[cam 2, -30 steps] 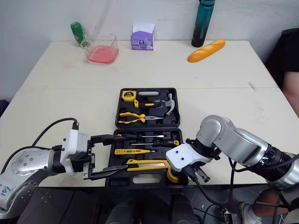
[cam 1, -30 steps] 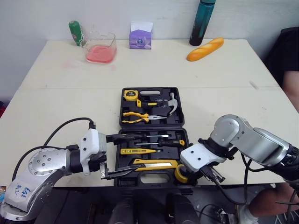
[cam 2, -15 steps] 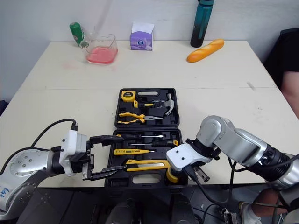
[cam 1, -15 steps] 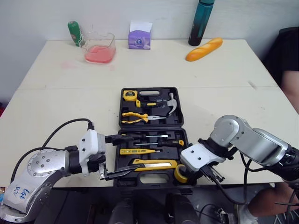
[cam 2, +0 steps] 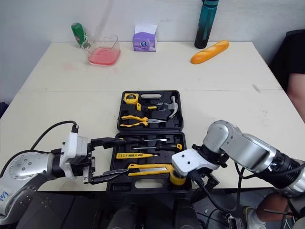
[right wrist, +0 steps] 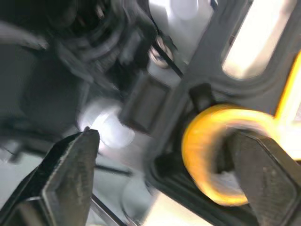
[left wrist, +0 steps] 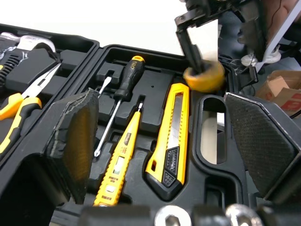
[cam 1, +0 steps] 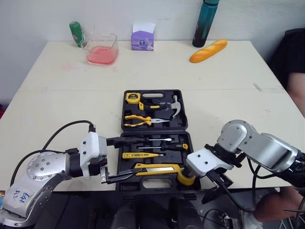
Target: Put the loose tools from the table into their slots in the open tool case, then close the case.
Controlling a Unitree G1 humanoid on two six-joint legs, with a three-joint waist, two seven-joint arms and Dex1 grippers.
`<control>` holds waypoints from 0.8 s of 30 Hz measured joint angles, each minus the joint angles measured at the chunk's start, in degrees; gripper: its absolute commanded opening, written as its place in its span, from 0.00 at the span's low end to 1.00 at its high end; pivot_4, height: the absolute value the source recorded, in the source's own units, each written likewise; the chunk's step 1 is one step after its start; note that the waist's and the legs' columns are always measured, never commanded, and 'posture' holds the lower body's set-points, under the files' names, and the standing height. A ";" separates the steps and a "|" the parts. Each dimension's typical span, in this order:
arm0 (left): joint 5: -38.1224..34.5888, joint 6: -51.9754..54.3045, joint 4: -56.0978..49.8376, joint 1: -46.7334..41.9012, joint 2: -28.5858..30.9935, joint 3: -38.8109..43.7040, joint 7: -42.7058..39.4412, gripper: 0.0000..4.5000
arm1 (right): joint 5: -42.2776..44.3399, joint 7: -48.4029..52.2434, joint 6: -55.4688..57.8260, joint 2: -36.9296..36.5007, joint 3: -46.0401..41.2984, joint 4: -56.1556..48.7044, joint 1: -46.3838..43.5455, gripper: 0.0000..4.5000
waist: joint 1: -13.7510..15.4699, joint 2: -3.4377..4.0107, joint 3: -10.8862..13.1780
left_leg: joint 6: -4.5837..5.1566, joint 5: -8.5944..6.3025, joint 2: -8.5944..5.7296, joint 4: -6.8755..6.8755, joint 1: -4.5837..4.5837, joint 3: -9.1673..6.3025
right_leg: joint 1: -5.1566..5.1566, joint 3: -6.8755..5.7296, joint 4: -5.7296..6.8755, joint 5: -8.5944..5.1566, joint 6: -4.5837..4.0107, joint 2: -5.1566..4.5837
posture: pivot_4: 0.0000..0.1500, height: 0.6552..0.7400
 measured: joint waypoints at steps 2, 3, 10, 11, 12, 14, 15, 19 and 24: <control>-0.07 0.00 0.01 0.00 0.08 0.09 -0.26 1.00 | 0.45 0.00 -0.11 -1.52 0.17 -0.02 -1.42 1.00 | -0.01 0.00 0.00 | -0.02 -0.01 0.01 -0.01 0.00 0.00 | 0.00 -0.01 -0.02 0.00 -0.01 0.01 | 1.00 1.00; -0.07 0.00 0.01 0.00 0.12 0.10 -0.37 1.00 | 0.65 0.00 -0.17 -1.71 0.17 0.13 -1.71 1.00 | -0.01 0.00 0.00 | -0.02 -0.01 0.02 -0.01 0.00 0.00 | 0.00 -0.01 -0.02 -0.01 -0.01 0.01 | 1.00 1.00; -0.09 0.00 0.01 0.16 0.26 0.27 -0.83 1.00 | 2.25 0.01 -3.45 -1.71 -2.03 3.80 -0.14 1.00 | 0.00 0.00 0.00 | -0.02 -0.01 0.01 -0.01 -0.01 0.02 | -0.01 0.00 -0.01 -0.01 -0.01 0.04 | 1.00 1.00; -0.09 0.00 0.01 0.22 0.26 0.43 -0.84 1.00 | 2.75 0.01 -3.66 -1.71 -2.92 4.40 0.11 1.00 | 0.01 0.00 0.00 | -0.02 -0.01 0.00 -0.01 -0.01 0.02 | -0.01 0.00 -0.01 -0.01 -0.01 0.05 | 1.00 1.00; -0.09 0.00 0.01 0.23 0.26 0.53 -0.84 1.00 | 3.44 0.01 -3.98 -1.72 -4.28 4.81 0.63 1.00 | 0.02 0.00 0.00 | -0.01 -0.01 0.01 -0.01 -0.01 0.02 | 0.00 -0.01 -0.01 -0.01 -0.01 0.05 | 1.00 1.00; -0.12 -0.05 0.01 0.38 0.26 0.70 -0.89 1.00 | 7.85 0.03 -8.46 -1.99 -8.32 6.73 3.94 1.00 | 0.09 -0.02 0.01 | -0.01 -0.01 0.00 -0.01 0.00 0.02 | 0.02 -0.02 -0.02 0.00 -0.01 0.07 | 1.00 1.00; -0.12 -0.10 0.02 0.54 0.26 0.89 -0.92 1.00 | 9.58 0.04 -10.28 -2.29 -9.34 7.50 5.26 1.00 | 0.16 -0.04 0.02 | 0.01 -0.01 -0.01 -0.01 0.00 0.03 | 0.02 -0.03 -0.01 0.00 -0.01 0.11 | 1.00 1.00; -0.12 -0.79 0.03 0.77 0.26 1.57 -1.52 1.00 | 15.62 0.05 -14.64 -3.41 -15.91 11.48 11.63 1.00 | 0.32 -0.04 0.02 | 0.07 -0.02 -0.04 0.03 0.00 0.05 | 0.03 0.00 0.00 0.00 0.01 0.10 | 1.00 1.00; 0.13 -3.38 0.70 1.40 0.26 2.51 -3.60 1.00 | 17.37 -0.07 -16.74 -3.04 -24.75 15.65 19.32 1.00 | 0.37 -0.05 0.02 | 0.04 -0.04 0.02 0.00 0.01 0.04 | 0.04 -0.02 -0.03 0.00 0.00 0.09 | 1.00 1.00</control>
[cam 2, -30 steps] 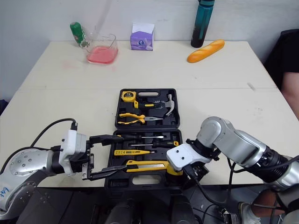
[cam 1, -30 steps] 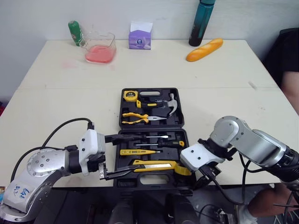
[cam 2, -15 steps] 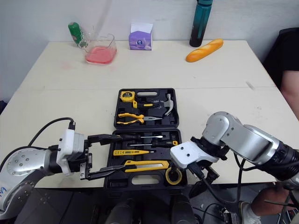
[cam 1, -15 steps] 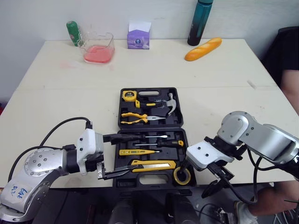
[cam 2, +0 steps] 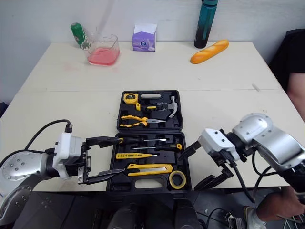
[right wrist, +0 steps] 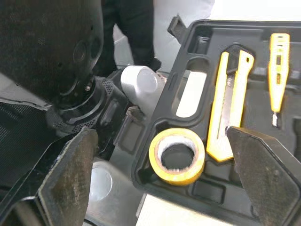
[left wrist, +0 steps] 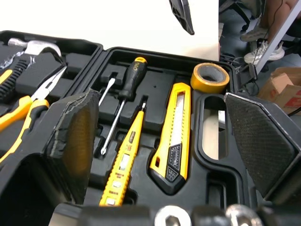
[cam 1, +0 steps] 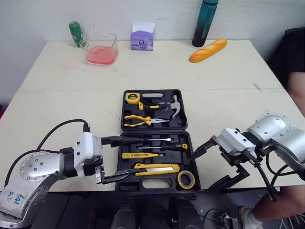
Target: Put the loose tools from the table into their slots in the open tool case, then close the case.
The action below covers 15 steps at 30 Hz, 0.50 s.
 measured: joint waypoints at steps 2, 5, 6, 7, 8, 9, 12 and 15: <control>0.34 -1.25 1.35 0.25 0.00 0.28 -0.93 1.00 | 0.14 -0.36 -1.00 1.33 -3.87 2.36 3.42 0.89 | 0.30 0.00 0.00 | 0.01 0.00 -0.03 0.01 0.00 0.04 | -0.01 0.01 0.02 0.00 0.00 0.09 | 1.00 1.00; 0.55 -2.69 2.40 1.05 0.02 0.65 -2.51 1.00 | 0.13 -0.86 -2.06 4.76 -8.48 2.24 8.37 0.59 | 0.40 0.00 0.00 | 0.02 0.01 0.00 0.03 0.03 0.07 | -0.01 0.06 0.06 0.00 0.00 0.10 | 1.00 1.00; 0.56 -2.97 2.48 1.07 0.02 0.67 -2.67 1.00 | 0.14 -1.04 -2.10 5.26 -9.12 2.13 8.92 0.53 | 0.46 0.00 0.00 | 0.02 0.01 0.00 0.03 0.04 0.07 | -0.01 0.06 0.07 0.00 0.00 0.08 | 1.00 1.00; 0.57 -3.21 2.64 1.04 0.03 0.68 -2.99 1.00 | 0.07 -1.16 -2.66 5.86 -10.13 2.04 9.94 0.42 | 0.64 0.00 0.00 | 0.02 0.01 0.00 0.03 0.05 0.06 | -0.01 0.06 0.07 0.00 0.00 0.08 | 1.00 1.00; 0.57 -3.39 3.05 0.92 0.10 0.62 -3.46 1.00 | -0.49 -1.05 -4.02 6.79 -11.66 1.87 11.77 0.32 | 0.91 0.00 0.00 | 0.02 0.01 0.00 0.02 0.05 0.04 | 0.00 0.04 0.06 0.00 0.00 0.09 | 1.00 1.00; 0.57 -3.38 3.51 0.84 0.45 0.57 -3.83 1.00 | -1.15 -0.95 -5.07 7.81 -12.31 1.65 13.42 0.20 | 1.03 0.00 0.00 | 0.02 0.00 0.01 0.02 0.04 0.04 | 0.00 0.04 0.06 0.00 0.00 0.11 | 1.00 1.00; 0.35 -3.16 3.75 0.78 1.55 0.46 -5.06 1.00 | -2.03 -0.95 -6.15 10.85 -12.53 -0.37 16.18 0.01 | 1.16 0.00 0.00 | 0.02 0.01 -0.03 0.03 0.03 0.05 | 0.00 0.05 0.07 0.00 0.00 0.09 | 1.00 1.00; 0.27 -2.85 3.71 0.74 2.29 0.05 -6.20 1.00 | -2.61 -1.14 -6.32 12.27 -12.53 -2.76 16.98 0.01 | 1.12 0.01 0.00 | 0.03 0.01 -0.03 0.03 0.05 0.05 | 0.00 0.06 0.08 0.01 0.01 0.08 | 1.00 1.00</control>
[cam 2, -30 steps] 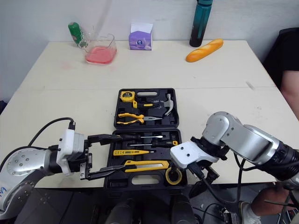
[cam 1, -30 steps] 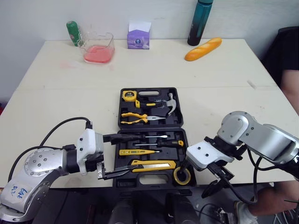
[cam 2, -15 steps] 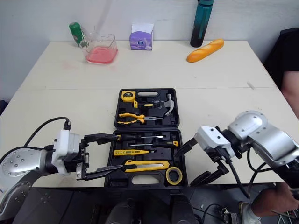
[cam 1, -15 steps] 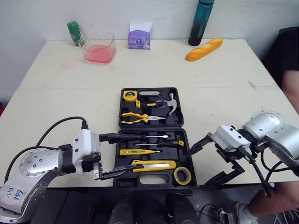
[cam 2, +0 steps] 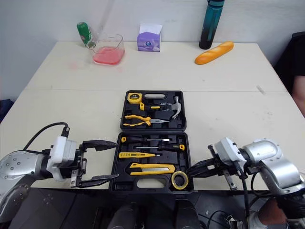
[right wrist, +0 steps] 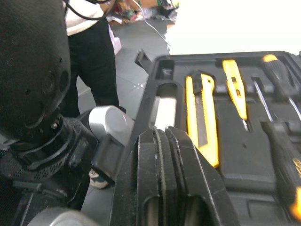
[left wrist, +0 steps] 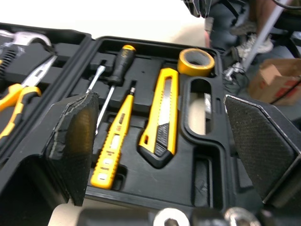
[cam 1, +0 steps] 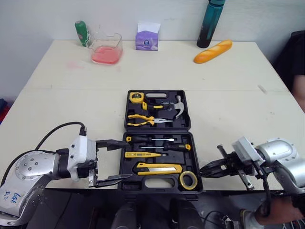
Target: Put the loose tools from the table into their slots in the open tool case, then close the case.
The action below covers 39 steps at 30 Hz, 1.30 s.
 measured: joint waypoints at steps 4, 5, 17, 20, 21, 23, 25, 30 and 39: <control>-0.01 0.07 -0.58 -0.39 0.15 -1.47 -0.86 1.00 | -2.02 -1.34 -0.02 3.38 1.23 -2.06 0.02 0.01 | -0.02 -0.01 0.00 | -0.02 -0.01 0.02 -0.01 0.00 -0.02 | 0.01 -0.01 -0.01 0.00 -0.01 0.01 | 1.00 1.00; -0.03 0.16 -0.99 -0.82 0.16 -1.87 -0.91 1.00 | -3.17 -1.50 -0.24 4.12 1.95 -2.01 0.03 0.01 | -0.03 0.00 0.00 | -0.02 -0.01 0.01 -0.01 0.00 -0.02 | 0.00 -0.01 -0.01 0.00 -0.01 0.01 | 1.00 1.00; -0.51 1.20 -2.38 -1.42 0.38 -2.64 -1.25 1.00 | -13.46 -2.71 -4.21 11.08 7.32 4.99 -0.82 0.01 | -0.09 0.00 0.00 | -0.01 0.00 0.00 0.00 0.00 0.00 | 0.00 -0.01 0.01 -0.01 -0.01 0.07 | 1.00 1.00; -0.51 1.34 -2.39 -1.27 0.55 -2.59 -1.24 1.00 | -14.73 -3.39 -4.52 11.53 7.86 5.50 -1.12 0.01 | -0.10 -0.01 0.00 | -0.01 0.00 0.01 0.01 0.02 0.00 | 0.02 -0.01 0.01 -0.01 -0.01 0.07 | 1.00 1.00; -0.51 1.39 -2.40 -0.92 0.66 -2.52 -1.21 1.00 | -15.12 -3.53 -4.92 11.61 8.07 5.83 -1.18 0.01 | -0.11 -0.01 -0.01 | -0.01 0.00 0.01 0.00 0.04 0.00 | 0.03 -0.01 0.01 -0.01 -0.01 0.07 | 1.00 1.00; -0.51 1.60 -2.41 -0.01 0.76 -2.34 -1.12 1.00 | -16.29 -3.51 -7.76 11.59 8.68 6.70 -1.34 0.01 | -0.12 -0.02 -0.02 | -0.01 0.00 0.01 0.00 0.08 0.00 | 0.06 -0.01 0.00 -0.01 -0.01 0.08 | 1.00 1.00; -0.51 1.78 -2.41 0.36 0.79 -2.24 -1.06 1.00 | -16.56 -3.55 -7.91 11.59 8.81 6.90 -1.44 0.01 | -0.12 -0.10 -0.07 | -0.01 -0.01 0.02 0.00 0.11 -0.01 | 0.09 -0.01 0.00 -0.01 -0.02 0.08 | 1.00 1.00; -0.51 1.95 -2.44 0.38 0.80 -2.22 -0.73 1.00 | -16.48 -3.00 -7.30 11.29 9.28 8.01 -1.15 0.01 | -0.10 -0.38 -0.36 | -0.03 -0.03 0.04 -0.01 0.25 -0.10 | 0.31 -0.05 -0.08 -0.01 -0.03 0.00 | 1.00 1.00; -0.51 2.24 -2.56 0.52 1.80 -1.51 -0.28 1.00 | -15.90 -2.82 -7.77 11.30 9.44 9.24 -0.92 0.01 | -0.08 -0.42 -0.49 | -0.11 -0.40 0.15 -0.14 0.84 -0.39 | 1.12 0.14 -0.56 -0.03 -0.07 -0.19 | 1.00 1.00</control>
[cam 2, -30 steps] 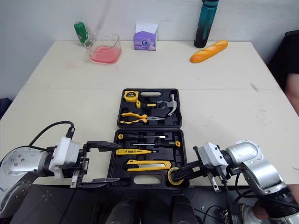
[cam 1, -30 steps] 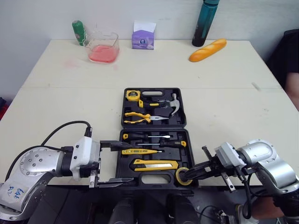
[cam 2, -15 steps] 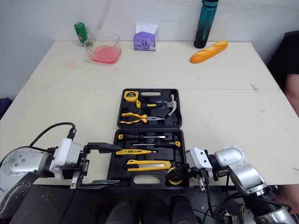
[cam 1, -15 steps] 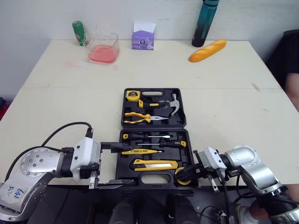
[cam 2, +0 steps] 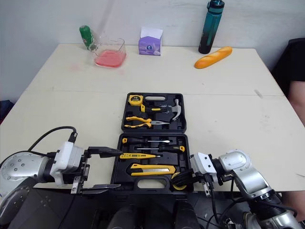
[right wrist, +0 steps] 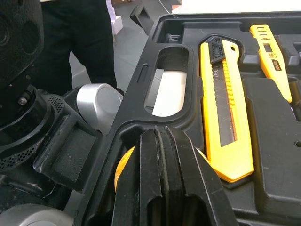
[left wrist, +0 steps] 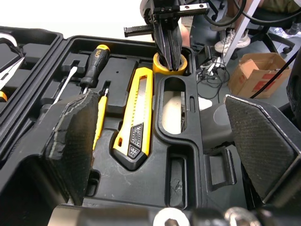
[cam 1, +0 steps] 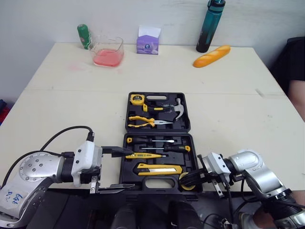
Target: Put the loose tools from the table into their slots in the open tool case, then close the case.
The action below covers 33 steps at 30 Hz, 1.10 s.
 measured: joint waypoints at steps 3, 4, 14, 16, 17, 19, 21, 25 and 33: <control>0.00 0.07 -0.02 0.03 0.07 0.15 0.17 1.00 | 0.06 -0.08 0.00 0.03 0.00 0.03 0.02 0.01 | 0.00 0.00 0.00 | 0.00 0.00 0.00 0.00 0.00 0.00 | 0.00 0.00 0.00 0.00 0.00 0.00 | 1.00 1.00; -0.01 0.13 -0.02 0.03 0.07 0.17 0.23 1.00 | 0.06 -0.11 0.00 0.03 0.00 0.03 0.02 0.01 | 0.00 0.00 0.00 | 0.00 0.00 0.00 0.00 0.00 0.01 | 0.00 0.00 0.00 0.00 0.00 0.00 | 1.00 1.00; -0.31 0.12 0.10 0.12 0.03 2.27 0.56 1.00 | 7.57 -0.35 8.31 -1.65 -4.11 -5.79 0.68 0.01 | 0.02 0.51 0.31 | -0.01 0.01 0.01 -0.06 -0.25 0.04 | -0.27 -0.01 -0.01 -0.01 -0.01 0.02 | 1.00 1.00; -0.67 0.18 0.29 0.62 -0.29 3.44 0.99 1.00 | 11.25 -1.14 12.46 -3.88 -6.81 -10.23 1.11 0.01 | 0.02 0.70 0.44 | 0.00 0.00 0.00 -0.08 -0.34 0.05 | -0.33 -0.01 -0.04 -0.01 -0.01 0.02 | 1.00 1.00; -0.89 0.28 0.50 1.08 -0.44 4.69 1.54 1.00 | 13.08 -1.92 14.44 -5.29 -8.97 -12.32 1.26 0.01 | 0.00 0.75 0.47 | 0.01 0.00 -0.01 -0.08 -0.40 0.05 | -0.37 -0.01 -0.05 -0.01 -0.01 0.02 | 1.00 1.00; -1.22 0.41 0.89 2.13 -0.69 7.55 2.23 1.00 | 14.87 -3.55 16.73 -7.44 -13.26 -13.66 0.72 0.01 | -0.06 0.73 0.47 | 0.01 0.00 0.02 -0.08 -0.42 0.04 | -0.38 -0.05 -0.10 -0.01 -0.01 0.06 | 1.00 1.00; -1.25 0.40 2.44 2.73 -1.04 9.74 2.60 1.00 | 14.85 -5.50 17.46 -7.63 -16.04 -12.71 -0.26 0.01 | -0.02 0.72 0.48 | 0.01 0.00 0.01 -0.08 -0.42 0.04 | -0.38 -0.15 -0.10 -0.01 -0.01 0.08 | 1.00 1.00; -2.77 0.94 5.95 2.20 -3.30 13.02 4.78 0.81 | 11.20 -7.62 15.45 -7.62 -18.28 -4.37 -2.72 0.00 | -0.02 0.73 0.49 | 0.08 0.02 -0.05 -0.07 -0.43 0.14 | -0.40 -0.28 -0.08 0.02 0.04 0.10 | 1.00 1.00; 3.93 1.39 12.19 -0.35 -4.03 7.39 10.36 0.01 | 2.72 -11.20 13.81 -6.61 -16.99 10.28 -8.99 0.00 | -0.11 0.74 0.49 | 0.17 0.09 -0.10 -0.07 -0.61 0.22 | -0.56 -0.44 0.07 0.05 0.10 0.28 | 1.00 1.00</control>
